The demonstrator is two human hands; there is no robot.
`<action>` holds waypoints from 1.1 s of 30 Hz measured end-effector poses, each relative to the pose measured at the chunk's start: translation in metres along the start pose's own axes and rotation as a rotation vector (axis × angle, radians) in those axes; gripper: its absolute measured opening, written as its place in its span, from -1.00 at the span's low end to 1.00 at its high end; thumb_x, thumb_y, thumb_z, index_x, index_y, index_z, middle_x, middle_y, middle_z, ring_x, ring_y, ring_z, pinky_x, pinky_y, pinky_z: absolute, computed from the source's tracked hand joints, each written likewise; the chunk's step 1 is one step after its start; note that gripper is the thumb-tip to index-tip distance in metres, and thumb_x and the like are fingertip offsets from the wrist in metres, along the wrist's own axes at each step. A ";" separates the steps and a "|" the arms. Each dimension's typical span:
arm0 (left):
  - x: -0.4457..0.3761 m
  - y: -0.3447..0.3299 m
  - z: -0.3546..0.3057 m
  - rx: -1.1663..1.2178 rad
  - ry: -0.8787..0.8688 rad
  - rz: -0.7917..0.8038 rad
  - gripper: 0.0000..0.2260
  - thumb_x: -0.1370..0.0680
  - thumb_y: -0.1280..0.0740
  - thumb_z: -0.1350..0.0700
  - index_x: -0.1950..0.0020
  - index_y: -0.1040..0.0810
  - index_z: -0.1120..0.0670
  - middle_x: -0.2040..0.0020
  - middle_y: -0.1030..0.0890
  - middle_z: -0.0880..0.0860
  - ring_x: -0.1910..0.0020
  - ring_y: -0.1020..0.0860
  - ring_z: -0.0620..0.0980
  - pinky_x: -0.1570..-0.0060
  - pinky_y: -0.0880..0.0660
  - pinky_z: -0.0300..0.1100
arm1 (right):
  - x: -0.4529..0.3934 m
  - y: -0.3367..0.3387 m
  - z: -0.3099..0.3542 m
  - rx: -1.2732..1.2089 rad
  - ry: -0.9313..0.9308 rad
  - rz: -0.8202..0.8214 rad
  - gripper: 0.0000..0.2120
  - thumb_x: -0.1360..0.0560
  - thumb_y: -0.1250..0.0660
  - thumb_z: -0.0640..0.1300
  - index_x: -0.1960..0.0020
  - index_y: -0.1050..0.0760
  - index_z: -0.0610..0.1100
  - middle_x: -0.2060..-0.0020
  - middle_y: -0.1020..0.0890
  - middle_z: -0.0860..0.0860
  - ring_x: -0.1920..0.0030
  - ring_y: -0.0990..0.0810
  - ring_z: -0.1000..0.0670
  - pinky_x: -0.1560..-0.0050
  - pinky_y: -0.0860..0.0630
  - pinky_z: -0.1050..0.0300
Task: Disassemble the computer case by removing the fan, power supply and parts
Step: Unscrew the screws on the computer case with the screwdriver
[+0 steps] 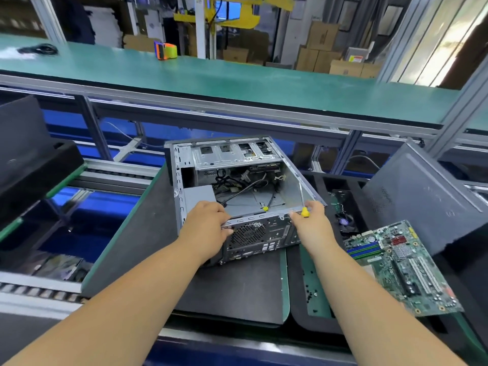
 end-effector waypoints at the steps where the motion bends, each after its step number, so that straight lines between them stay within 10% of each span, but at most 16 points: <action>1: -0.001 0.000 0.000 -0.014 -0.007 0.019 -0.74 -0.57 -0.34 -0.06 -0.16 -0.61 0.04 -0.24 -0.49 -0.10 -0.30 -0.26 -0.02 -0.32 -0.25 -0.16 | 0.007 -0.001 0.000 -0.030 -0.009 -0.016 -0.67 -0.58 -0.29 -0.06 -0.29 -0.29 -0.07 0.17 -0.54 0.05 0.27 -0.49 0.05 0.35 -0.31 0.15; 9: -0.013 0.002 -0.001 -0.152 -0.172 0.220 -0.55 -0.46 -0.40 -0.23 -0.20 -0.47 0.03 -0.13 -0.47 -0.01 -0.23 -0.31 0.02 -0.23 -0.35 -0.09 | 0.070 -0.052 0.008 -0.147 -0.023 0.203 -0.90 -0.54 -0.28 -0.19 0.04 -0.43 0.00 0.27 -0.67 0.02 0.42 -0.51 0.05 0.36 -0.48 0.16; 17: -0.021 0.000 -0.001 -0.105 -0.225 0.202 -0.62 -0.45 -0.37 -0.28 0.00 -0.37 -0.04 0.10 -0.41 -0.06 -0.05 -0.31 -0.02 0.06 -0.32 -0.12 | 0.101 -0.067 0.012 -0.141 -0.084 0.245 -0.97 -0.56 -0.26 -0.16 0.01 -0.45 -0.04 0.28 -0.70 0.05 0.50 -0.49 0.05 0.53 -0.29 0.29; 33: -0.019 -0.005 -0.001 -0.129 -0.293 0.171 -0.70 -0.54 -0.24 -0.28 0.07 -0.39 -0.06 0.24 -0.33 -0.15 -0.12 -0.32 -0.01 -0.02 -0.30 -0.15 | 0.125 -0.075 0.013 -0.081 -0.089 0.311 -0.95 -0.58 -0.24 -0.09 0.00 -0.47 0.00 0.25 -0.72 0.08 0.56 -0.43 0.05 0.44 -0.32 0.23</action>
Point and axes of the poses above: each hand's wrist, its own x-axis away from the middle knuckle, its own y-axis out of the back of the hand, z = x × y, the point moved 7 cm from there along -x, towards the middle knuckle
